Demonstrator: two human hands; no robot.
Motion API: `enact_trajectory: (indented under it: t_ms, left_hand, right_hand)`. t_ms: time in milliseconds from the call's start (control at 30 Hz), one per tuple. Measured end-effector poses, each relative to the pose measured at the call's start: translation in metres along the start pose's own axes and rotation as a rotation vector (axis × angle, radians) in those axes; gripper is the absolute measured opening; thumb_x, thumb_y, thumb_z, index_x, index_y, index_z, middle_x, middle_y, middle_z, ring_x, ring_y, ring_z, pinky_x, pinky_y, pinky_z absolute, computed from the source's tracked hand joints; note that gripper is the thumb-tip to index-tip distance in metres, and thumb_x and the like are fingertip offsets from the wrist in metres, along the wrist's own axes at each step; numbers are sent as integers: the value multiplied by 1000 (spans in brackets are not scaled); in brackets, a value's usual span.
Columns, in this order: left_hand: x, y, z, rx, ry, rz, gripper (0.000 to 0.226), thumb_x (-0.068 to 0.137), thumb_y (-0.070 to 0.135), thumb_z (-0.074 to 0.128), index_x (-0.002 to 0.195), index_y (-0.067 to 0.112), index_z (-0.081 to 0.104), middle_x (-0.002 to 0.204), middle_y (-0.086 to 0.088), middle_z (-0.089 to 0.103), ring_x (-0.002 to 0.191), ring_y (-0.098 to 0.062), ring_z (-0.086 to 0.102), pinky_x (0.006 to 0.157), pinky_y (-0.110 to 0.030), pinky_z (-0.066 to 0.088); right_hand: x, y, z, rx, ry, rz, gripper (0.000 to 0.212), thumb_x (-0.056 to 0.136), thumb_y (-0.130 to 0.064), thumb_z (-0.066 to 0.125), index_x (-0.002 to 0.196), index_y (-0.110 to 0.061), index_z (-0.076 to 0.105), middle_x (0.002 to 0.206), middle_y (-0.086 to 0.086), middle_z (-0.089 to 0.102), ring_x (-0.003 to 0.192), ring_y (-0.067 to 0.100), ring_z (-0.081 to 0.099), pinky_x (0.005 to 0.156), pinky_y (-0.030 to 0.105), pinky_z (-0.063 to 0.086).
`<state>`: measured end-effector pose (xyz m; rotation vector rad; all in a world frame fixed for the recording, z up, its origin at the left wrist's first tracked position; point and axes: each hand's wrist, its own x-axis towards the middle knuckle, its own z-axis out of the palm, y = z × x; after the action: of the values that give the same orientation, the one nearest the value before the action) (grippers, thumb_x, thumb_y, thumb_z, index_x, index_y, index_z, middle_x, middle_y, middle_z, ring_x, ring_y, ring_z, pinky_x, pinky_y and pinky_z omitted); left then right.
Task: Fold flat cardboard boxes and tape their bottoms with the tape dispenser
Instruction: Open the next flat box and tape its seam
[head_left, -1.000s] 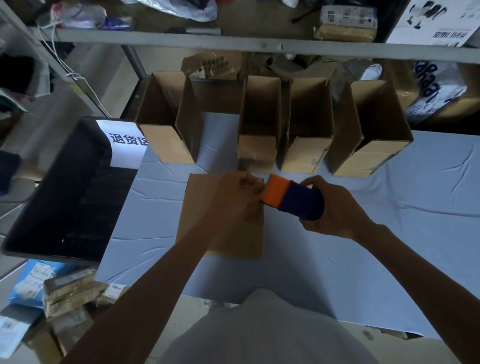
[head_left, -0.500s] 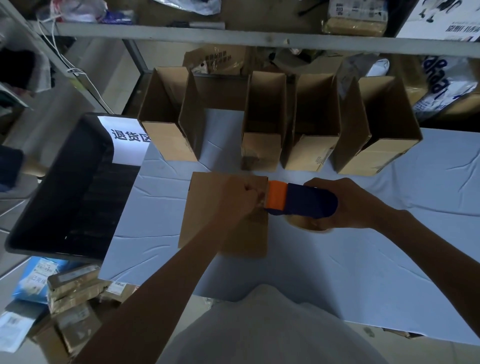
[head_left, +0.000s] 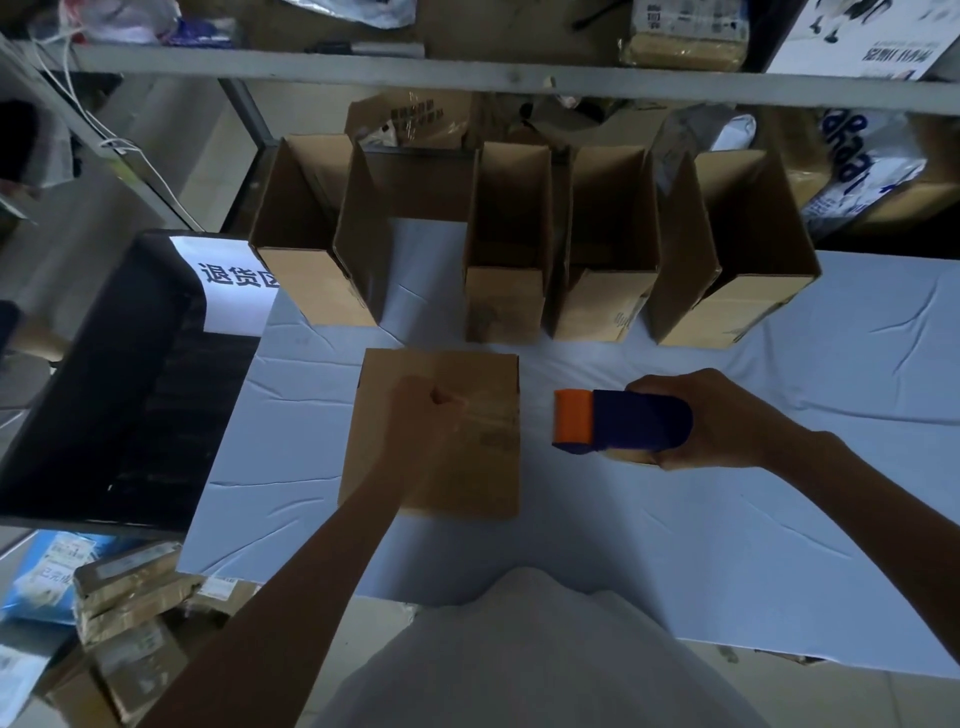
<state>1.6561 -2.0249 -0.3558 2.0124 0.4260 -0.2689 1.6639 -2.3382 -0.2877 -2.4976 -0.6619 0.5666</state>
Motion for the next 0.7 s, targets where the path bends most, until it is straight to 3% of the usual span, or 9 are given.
enact_trajectory:
  t_ms: [67,133,233,400,500,633,700]
  left_hand:
    - [1,-7,2,52,2,-15,19,65,23,52,55,7,56,60,-20,55,57,-25,54,55,-37,43]
    - [-12,7,3,70,-24,-7,18,75,17,59,64,3,64,68,-18,63,66,-27,63,66,-41,53]
    - [-25,9,6,47,-28,-4,15,85,14,67,73,5,69,78,-15,68,76,-25,65,78,-32,52]
    - [-37,7,9,70,41,62,16,86,26,67,82,10,71,78,-1,67,74,-14,62,76,-23,49]
    - [-40,8,11,82,72,58,11,92,14,57,84,12,65,79,8,59,73,-3,54,70,-13,41]
    - [-38,4,19,12,61,16,23,96,6,44,83,3,63,76,-1,58,68,-8,49,65,-15,41]
    - [-38,3,20,19,99,27,20,97,10,45,85,9,62,78,1,57,70,-9,49,66,-15,42]
  right_hand:
    - [0,3,2,-35,-11,17,64,57,-31,88,113,-31,56,94,-21,62,86,3,61,66,17,50]
    - [3,4,2,-69,-37,38,62,55,-30,87,109,-34,56,92,-21,63,83,3,61,64,15,48]
    - [0,9,4,-92,-33,62,62,53,-29,87,107,-36,57,90,-21,64,82,3,61,64,17,49]
    - [2,9,9,-86,-44,74,61,52,-29,85,106,-35,57,88,-21,63,80,4,61,63,20,50]
    - [4,8,10,-92,-41,57,62,53,-29,86,108,-35,57,88,-23,59,80,3,59,63,17,47]
    - [9,8,14,-100,-58,47,61,54,-30,86,108,-34,57,87,-22,58,80,5,58,65,17,47]
    - [10,10,15,-104,-50,50,61,54,-30,86,108,-34,57,87,-22,58,80,6,59,65,19,49]
